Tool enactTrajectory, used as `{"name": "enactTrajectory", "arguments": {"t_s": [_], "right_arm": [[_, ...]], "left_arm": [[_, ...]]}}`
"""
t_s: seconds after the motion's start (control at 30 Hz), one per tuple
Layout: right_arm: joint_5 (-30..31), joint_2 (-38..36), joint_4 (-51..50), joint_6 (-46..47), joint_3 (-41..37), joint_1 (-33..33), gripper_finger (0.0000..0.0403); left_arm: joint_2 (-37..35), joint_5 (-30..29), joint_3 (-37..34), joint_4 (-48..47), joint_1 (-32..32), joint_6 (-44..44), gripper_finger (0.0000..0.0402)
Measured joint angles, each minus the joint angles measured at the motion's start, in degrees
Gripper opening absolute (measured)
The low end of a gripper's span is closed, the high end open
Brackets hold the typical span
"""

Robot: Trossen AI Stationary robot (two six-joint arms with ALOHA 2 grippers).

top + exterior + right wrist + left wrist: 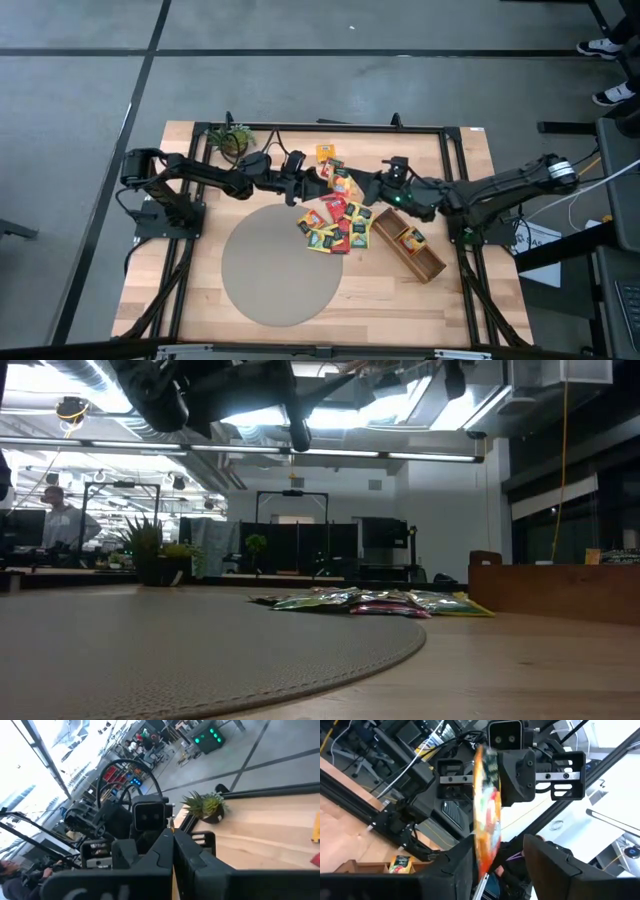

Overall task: Pick & Place Tea
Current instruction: Put the orange tea bag into the middle of the wooden organizer

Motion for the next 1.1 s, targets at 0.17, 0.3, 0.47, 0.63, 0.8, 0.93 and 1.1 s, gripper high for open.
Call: {"name": "enactTrajectory", "arguments": {"t_s": [0.17,0.3,0.47,0.63,0.8,0.93,1.1], "right_arm": [[-0.1,0.3,1.5,-0.9,0.0,-0.7,0.0002],[-0.1,0.3,1.7,-0.8,0.0,-0.7,0.0002],[-0.1,0.3,1.7,-0.8,0.0,-0.7,0.0002],[-0.2,0.3,1.6,-1.0,0.0,-0.7,0.0009],[-6.1,0.2,1.1,-4.0,0.0,-0.7,0.0044],[-9.3,0.0,-0.8,-3.9,0.0,-0.7,0.0087],[-15.4,-0.9,-7.0,-3.3,0.0,-0.7,0.013]], "left_arm": [[0.0,0.5,0.0,0.0,0.0,0.2,0.0137],[0.0,0.8,0.0,0.0,0.0,0.3,0.0082],[0.0,0.9,0.0,0.0,0.2,0.3,0.0013],[0.0,1.8,0.0,0.0,0.3,1.3,0.0009],[0.0,8.9,0.0,-0.6,1.6,1.3,0.0008],[-0.3,15.3,0.0,-2.9,3.2,-0.9,0.0006],[-3.4,26.3,0.0,-14.0,4.8,0.3,0.0006]]}}
